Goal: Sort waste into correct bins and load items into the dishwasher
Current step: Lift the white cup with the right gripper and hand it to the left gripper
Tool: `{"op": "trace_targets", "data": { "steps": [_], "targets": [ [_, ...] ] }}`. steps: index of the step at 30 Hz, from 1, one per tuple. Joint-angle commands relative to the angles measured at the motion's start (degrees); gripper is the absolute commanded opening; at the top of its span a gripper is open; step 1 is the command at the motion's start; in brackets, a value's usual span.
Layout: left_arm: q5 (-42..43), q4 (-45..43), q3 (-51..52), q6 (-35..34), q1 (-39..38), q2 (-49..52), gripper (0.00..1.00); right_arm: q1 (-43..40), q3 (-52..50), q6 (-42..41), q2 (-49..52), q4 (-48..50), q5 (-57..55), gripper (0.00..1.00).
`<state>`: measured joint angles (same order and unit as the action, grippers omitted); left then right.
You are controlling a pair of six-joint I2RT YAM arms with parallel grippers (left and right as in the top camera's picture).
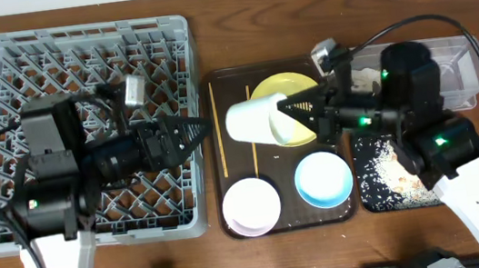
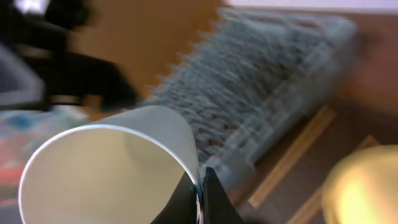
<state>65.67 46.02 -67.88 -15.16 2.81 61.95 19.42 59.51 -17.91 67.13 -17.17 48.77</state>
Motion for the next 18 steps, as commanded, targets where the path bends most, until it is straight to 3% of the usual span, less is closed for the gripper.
{"op": "trace_targets", "data": {
  "steps": [1,6,14,18],
  "targets": [
    [17.16,-1.64,-1.36,0.04,0.28,1.31,0.98,-0.17,0.46,-2.95,1.07,6.4,16.06,0.01],
    [24.46,-3.28,-1.36,0.0,0.28,1.64,0.98,0.92,0.46,-7.02,3.28,15.41,17.49,0.01],
    [24.41,-3.28,-1.36,-0.2,-2.51,1.53,1.0,3.96,0.46,-12.63,7.43,25.51,16.11,0.01],
    [24.44,-3.28,-1.36,-0.17,-4.0,1.53,0.93,5.2,0.46,-14.75,9.18,29.83,16.04,0.01]
  ]
}}
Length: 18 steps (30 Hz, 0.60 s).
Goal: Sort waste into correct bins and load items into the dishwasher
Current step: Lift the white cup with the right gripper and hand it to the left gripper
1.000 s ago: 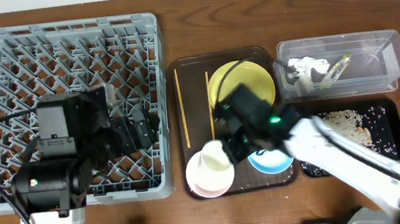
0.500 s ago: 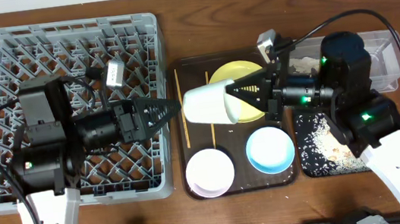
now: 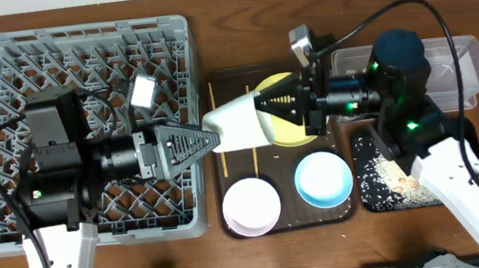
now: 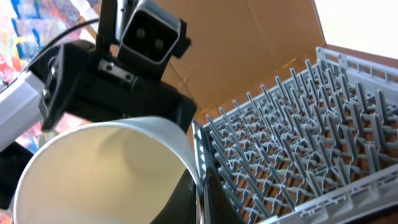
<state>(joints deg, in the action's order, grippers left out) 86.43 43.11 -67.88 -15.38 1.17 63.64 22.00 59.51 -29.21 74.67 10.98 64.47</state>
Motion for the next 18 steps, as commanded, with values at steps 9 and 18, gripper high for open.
{"op": "trace_targets", "data": {
  "steps": [9,18],
  "targets": [
    [2.93,-0.57,-1.36,0.48,-2.75,-0.04,0.93,2.89,0.46,-10.19,2.14,14.05,6.91,0.01],
    [3.54,-0.61,-1.36,0.5,-2.75,-0.07,0.98,-1.2,0.46,-19.69,2.1,23.04,11.47,0.01]
  ]
}}
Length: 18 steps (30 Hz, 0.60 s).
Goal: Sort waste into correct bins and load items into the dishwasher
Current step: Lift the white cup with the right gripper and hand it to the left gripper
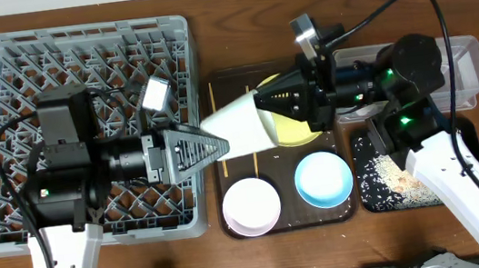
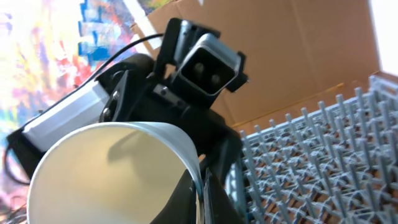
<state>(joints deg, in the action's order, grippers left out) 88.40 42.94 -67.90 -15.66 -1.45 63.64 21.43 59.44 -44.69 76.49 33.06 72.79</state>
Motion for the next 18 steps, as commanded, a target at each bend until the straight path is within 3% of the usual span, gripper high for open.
{"op": "trace_targets", "data": {
  "steps": [1,10,12,18],
  "targets": [
    [1.57,-0.44,-1.33,0.76,-0.13,-0.07,0.98,-0.63,0.52,-4.48,0.28,0.96,3.13,0.01],
    [1.62,-0.42,-1.33,0.72,-0.13,-0.09,0.97,3.74,0.5,-3.08,3.45,-1.7,-1.09,0.01],
    [1.62,-0.42,-1.33,0.5,-0.13,-0.09,0.91,4.11,0.5,-2.99,4.7,-2.23,-2.08,0.01],
    [1.62,-0.15,-1.33,0.5,-0.13,-0.09,0.88,4.09,0.5,-2.82,6.27,-2.03,-2.49,0.01]
  ]
}}
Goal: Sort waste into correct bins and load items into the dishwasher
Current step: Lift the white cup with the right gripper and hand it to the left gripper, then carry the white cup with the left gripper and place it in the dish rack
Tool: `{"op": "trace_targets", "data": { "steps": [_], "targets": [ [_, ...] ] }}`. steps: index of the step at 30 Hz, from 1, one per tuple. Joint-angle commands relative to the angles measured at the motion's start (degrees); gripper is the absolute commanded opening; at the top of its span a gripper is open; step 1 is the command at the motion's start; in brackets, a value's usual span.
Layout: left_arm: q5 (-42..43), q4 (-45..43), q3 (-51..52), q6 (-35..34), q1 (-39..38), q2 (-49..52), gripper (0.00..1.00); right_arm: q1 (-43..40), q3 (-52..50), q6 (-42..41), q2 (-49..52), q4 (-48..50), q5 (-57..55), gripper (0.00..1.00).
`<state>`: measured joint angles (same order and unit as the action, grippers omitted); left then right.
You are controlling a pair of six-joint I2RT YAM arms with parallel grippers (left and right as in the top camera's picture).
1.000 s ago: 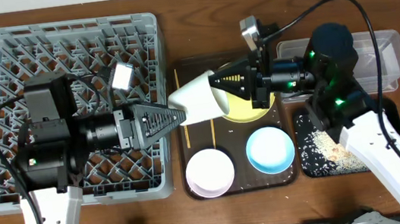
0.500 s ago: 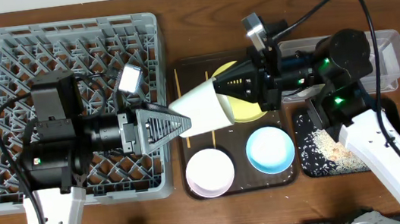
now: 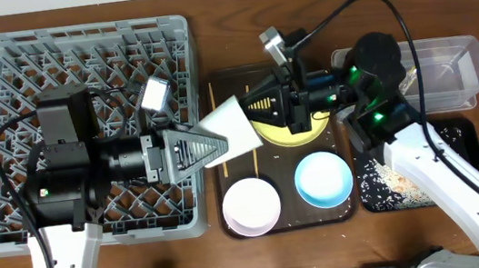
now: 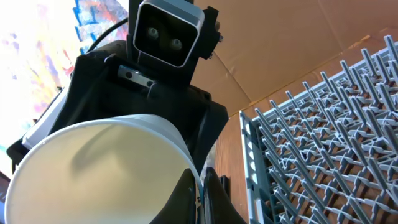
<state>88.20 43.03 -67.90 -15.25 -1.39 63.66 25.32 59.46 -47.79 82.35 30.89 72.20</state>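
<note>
A white paper cup (image 3: 237, 125) lies on its side in the air over the tray's left part, base pointing left. My right gripper (image 3: 258, 112) is shut on its rim; in the right wrist view the black fingers (image 4: 214, 202) pinch the cup wall (image 4: 106, 168). My left gripper (image 3: 219, 146) reaches from over the grey dish rack (image 3: 29, 59), its tip at the cup's base. Its fingers are seen edge-on, so their gap is hidden. Its wrist camera (image 4: 169, 31) shows behind the cup.
A dark tray (image 3: 229, 231) holds a yellow plate (image 3: 312, 125), a blue bowl (image 3: 324, 179), a white bowl (image 3: 250, 206) and chopsticks (image 3: 214, 105). A clear bin (image 3: 452, 71) sits at the far right, with a black tray of rice (image 3: 392, 184) below it.
My right gripper has shifted a little to the left with the cup, so the cup's base now overlaps the left gripper's tip. The left arm has hardly moved.
At first my right gripper held the cup over the yellow plate, with the left gripper at the rack's right edge. Then the cup was further left, meeting the left gripper over the tray's left side. Both have stayed together there since, inching left.
</note>
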Motion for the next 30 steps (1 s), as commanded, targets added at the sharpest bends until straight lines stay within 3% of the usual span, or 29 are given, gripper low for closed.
{"op": "trace_targets", "data": {
  "steps": [1,10,13,18,21,23,26,30],
  "targets": [
    [1.84,-0.24,-1.33,0.09,-0.2,-0.11,0.88,0.2,0.48,0.26,0.39,0.57,-1.9,0.01],
    [1.79,-0.26,-1.33,0.11,-0.22,-0.11,0.88,1.64,0.48,-0.17,0.39,1.49,-3.8,0.01],
    [1.77,-0.28,-1.33,0.13,-0.2,-0.11,0.84,2.12,0.48,-0.17,0.39,1.49,-4.5,0.02],
    [0.11,-0.26,-1.33,0.13,-0.2,-0.11,0.73,1.97,0.48,-0.15,0.39,1.51,-4.46,0.37],
    [-3.72,-0.13,-1.33,0.11,-0.2,-0.15,0.71,0.46,0.48,-0.15,0.37,1.46,-4.07,0.49],
    [-7.78,0.9,-1.33,0.11,-0.2,-0.31,0.7,-1.31,0.48,-0.15,0.37,0.87,-3.28,0.53],
    [-20.46,5.81,-1.36,0.13,0.37,-1.01,0.7,-4.74,0.48,1.27,0.37,-6.8,-3.19,0.55],
    [-32.11,10.82,-1.38,0.11,2.32,-1.55,0.7,-5.7,0.48,8.22,0.37,-23.71,-10.43,0.59]
  ]
}}
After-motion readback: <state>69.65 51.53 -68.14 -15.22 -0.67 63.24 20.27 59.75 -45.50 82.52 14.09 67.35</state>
